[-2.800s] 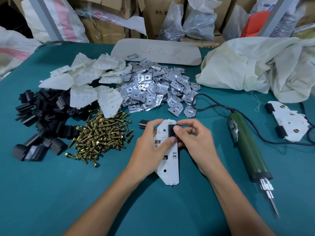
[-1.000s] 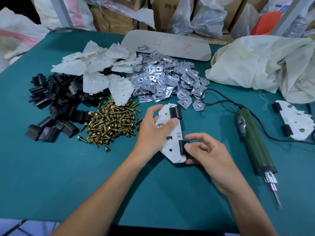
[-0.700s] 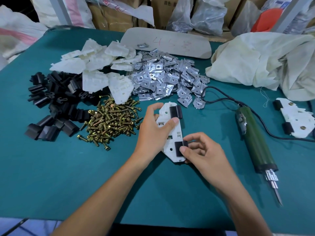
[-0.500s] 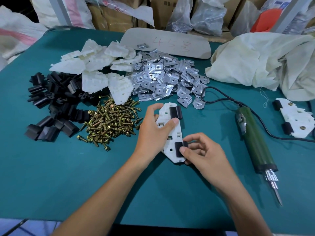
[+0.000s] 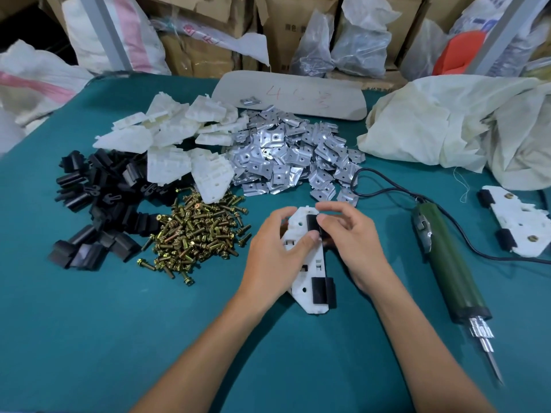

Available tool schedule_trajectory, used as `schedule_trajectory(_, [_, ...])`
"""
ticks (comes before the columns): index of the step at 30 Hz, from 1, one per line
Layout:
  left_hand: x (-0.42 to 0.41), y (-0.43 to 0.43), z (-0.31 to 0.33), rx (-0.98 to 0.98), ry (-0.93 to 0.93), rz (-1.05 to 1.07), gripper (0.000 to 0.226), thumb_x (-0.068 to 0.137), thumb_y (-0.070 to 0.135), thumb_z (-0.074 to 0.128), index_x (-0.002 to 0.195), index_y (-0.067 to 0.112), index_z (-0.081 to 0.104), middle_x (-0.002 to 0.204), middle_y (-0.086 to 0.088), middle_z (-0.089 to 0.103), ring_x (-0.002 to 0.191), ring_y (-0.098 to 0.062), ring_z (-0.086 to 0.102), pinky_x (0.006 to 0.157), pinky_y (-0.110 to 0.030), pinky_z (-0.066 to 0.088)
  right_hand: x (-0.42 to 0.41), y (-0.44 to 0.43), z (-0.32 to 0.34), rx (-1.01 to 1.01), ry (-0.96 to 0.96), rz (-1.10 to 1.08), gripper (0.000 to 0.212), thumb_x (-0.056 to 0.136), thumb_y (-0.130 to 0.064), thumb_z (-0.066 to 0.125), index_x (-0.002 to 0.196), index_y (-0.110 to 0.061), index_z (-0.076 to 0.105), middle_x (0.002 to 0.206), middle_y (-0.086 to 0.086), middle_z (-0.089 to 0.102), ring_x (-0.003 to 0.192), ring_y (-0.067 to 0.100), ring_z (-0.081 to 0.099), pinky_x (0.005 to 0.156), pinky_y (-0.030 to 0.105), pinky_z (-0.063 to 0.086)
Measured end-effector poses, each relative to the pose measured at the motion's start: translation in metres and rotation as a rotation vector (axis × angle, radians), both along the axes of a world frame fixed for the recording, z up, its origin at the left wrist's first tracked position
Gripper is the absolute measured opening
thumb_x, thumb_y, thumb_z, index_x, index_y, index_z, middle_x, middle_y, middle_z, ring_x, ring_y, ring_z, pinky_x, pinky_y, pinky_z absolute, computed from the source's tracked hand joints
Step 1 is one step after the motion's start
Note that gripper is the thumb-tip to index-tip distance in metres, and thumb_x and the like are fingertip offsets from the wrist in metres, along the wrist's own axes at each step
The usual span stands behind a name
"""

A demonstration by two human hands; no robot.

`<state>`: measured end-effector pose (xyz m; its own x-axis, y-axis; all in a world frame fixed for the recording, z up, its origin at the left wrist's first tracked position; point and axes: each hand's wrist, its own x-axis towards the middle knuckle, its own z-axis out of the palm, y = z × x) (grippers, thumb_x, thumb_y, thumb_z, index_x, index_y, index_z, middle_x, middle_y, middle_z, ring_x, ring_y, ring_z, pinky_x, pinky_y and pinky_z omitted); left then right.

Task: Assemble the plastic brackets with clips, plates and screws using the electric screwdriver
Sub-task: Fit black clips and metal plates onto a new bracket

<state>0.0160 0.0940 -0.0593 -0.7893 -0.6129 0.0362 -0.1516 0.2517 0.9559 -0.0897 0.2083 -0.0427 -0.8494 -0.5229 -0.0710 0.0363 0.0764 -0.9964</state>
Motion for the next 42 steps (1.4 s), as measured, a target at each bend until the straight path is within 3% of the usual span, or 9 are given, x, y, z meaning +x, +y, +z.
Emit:
schedule_trajectory(3, [0.0, -0.001, 0.002, -0.208, -0.008, 0.042, 0.041, 0.091, 0.046, 0.068, 0.128, 0.032, 0.058, 0.121, 0.017, 0.054, 0.12, -0.004, 0.046, 0.102, -0.026, 0.041, -0.004, 0.005, -0.009, 0.113, 0.142, -0.063, 0.012, 0.093, -0.021, 0.07, 0.098, -0.031, 0.075, 0.087, -0.006, 0.077, 0.078, 0.005, 0.07, 0.076, 0.024, 0.056])
schedule_trajectory(7, [-0.018, -0.033, 0.02, -0.393, -0.011, 0.088, 0.032, 0.094, 0.034, 0.067, 0.125, 0.027, 0.061, 0.105, 0.019, 0.059, 0.104, -0.004, 0.05, 0.092, -0.023, 0.04, -0.004, 0.003, -0.014, 0.29, 0.502, -0.126, 0.011, 0.095, -0.028, 0.072, 0.105, -0.031, 0.073, 0.113, -0.013, 0.065, 0.102, -0.001, 0.062, 0.089, 0.005, 0.043])
schedule_trajectory(15, [-0.082, -0.107, 0.045, -0.74, -0.357, -0.213, 0.092, 0.08, 0.034, 0.082, 0.153, 0.026, 0.027, 0.134, 0.002, 0.062, 0.138, -0.03, 0.03, 0.111, -0.046, 0.025, -0.007, 0.004, -0.016, 0.236, 0.358, -0.177, 0.01, 0.095, -0.031, 0.068, 0.098, -0.04, 0.067, 0.11, -0.015, 0.062, 0.084, -0.007, 0.063, 0.075, 0.01, 0.045])
schedule_trajectory(21, [-0.095, -0.119, 0.055, -0.72, -0.441, -0.364, 0.102, 0.072, 0.041, 0.087, 0.154, 0.033, 0.025, 0.108, 0.019, 0.063, 0.122, -0.02, 0.034, 0.095, -0.037, 0.028, -0.009, 0.004, -0.014, 0.225, 0.322, -0.176, 0.009, 0.096, -0.032, 0.067, 0.096, -0.041, 0.066, 0.11, -0.015, 0.063, 0.088, -0.003, 0.062, 0.085, 0.023, 0.051])
schedule_trajectory(25, [-0.074, -0.105, 0.051, -0.644, -0.341, -0.363, 0.074, 0.084, 0.038, 0.078, 0.147, 0.032, 0.039, 0.097, 0.02, 0.067, 0.126, -0.022, 0.045, 0.107, -0.043, 0.033, -0.01, 0.004, -0.014, 0.21, 0.31, -0.178, 0.012, 0.095, -0.03, 0.067, 0.094, -0.042, 0.065, 0.108, -0.017, 0.063, 0.088, -0.003, 0.062, 0.084, 0.022, 0.051])
schedule_trajectory(29, [-0.055, -0.094, 0.05, -0.822, -0.183, -0.156, 0.027, 0.095, 0.028, 0.065, 0.122, 0.025, 0.062, 0.088, 0.009, 0.074, 0.097, -0.02, 0.064, 0.101, -0.038, 0.042, -0.009, 0.004, -0.014, 0.221, 0.318, -0.164, 0.013, 0.095, -0.031, 0.067, 0.094, -0.044, 0.064, 0.108, -0.018, 0.062, 0.091, -0.006, 0.061, 0.081, 0.017, 0.047])
schedule_trajectory(33, [-0.04, -0.096, 0.054, -0.595, -0.309, -0.102, 0.009, 0.098, 0.028, 0.059, 0.106, 0.031, 0.063, 0.086, 0.011, 0.068, 0.064, -0.004, 0.059, 0.059, -0.023, 0.044, -0.009, 0.004, -0.012, 0.219, 0.308, -0.155, 0.014, 0.096, -0.031, 0.066, 0.095, -0.044, 0.063, 0.109, -0.016, 0.065, 0.092, -0.006, 0.061, 0.081, 0.015, 0.046])
schedule_trajectory(37, [-0.023, -0.107, 0.054, -0.731, -0.495, -0.215, 0.013, 0.096, 0.039, 0.061, 0.104, 0.03, 0.065, 0.097, 0.005, 0.071, 0.085, -0.015, 0.065, 0.075, -0.033, 0.053, -0.01, 0.005, -0.012, 0.232, 0.299, -0.142, 0.01, 0.096, -0.031, 0.066, 0.1, -0.041, 0.065, 0.11, -0.015, 0.065, 0.092, -0.008, 0.06, 0.083, 0.017, 0.047])
schedule_trajectory(42, [-0.018, -0.116, 0.056, -0.783, -0.622, -0.429, 0.054, 0.083, 0.052, 0.073, 0.132, 0.035, 0.057, 0.115, 0.003, 0.051, 0.115, -0.018, 0.036, 0.089, -0.035, 0.039, -0.01, 0.006, -0.012, 0.241, 0.298, -0.138, 0.009, 0.097, -0.029, 0.065, 0.104, -0.035, 0.067, 0.111, -0.012, 0.065, 0.092, -0.009, 0.059, 0.086, 0.019, 0.048])
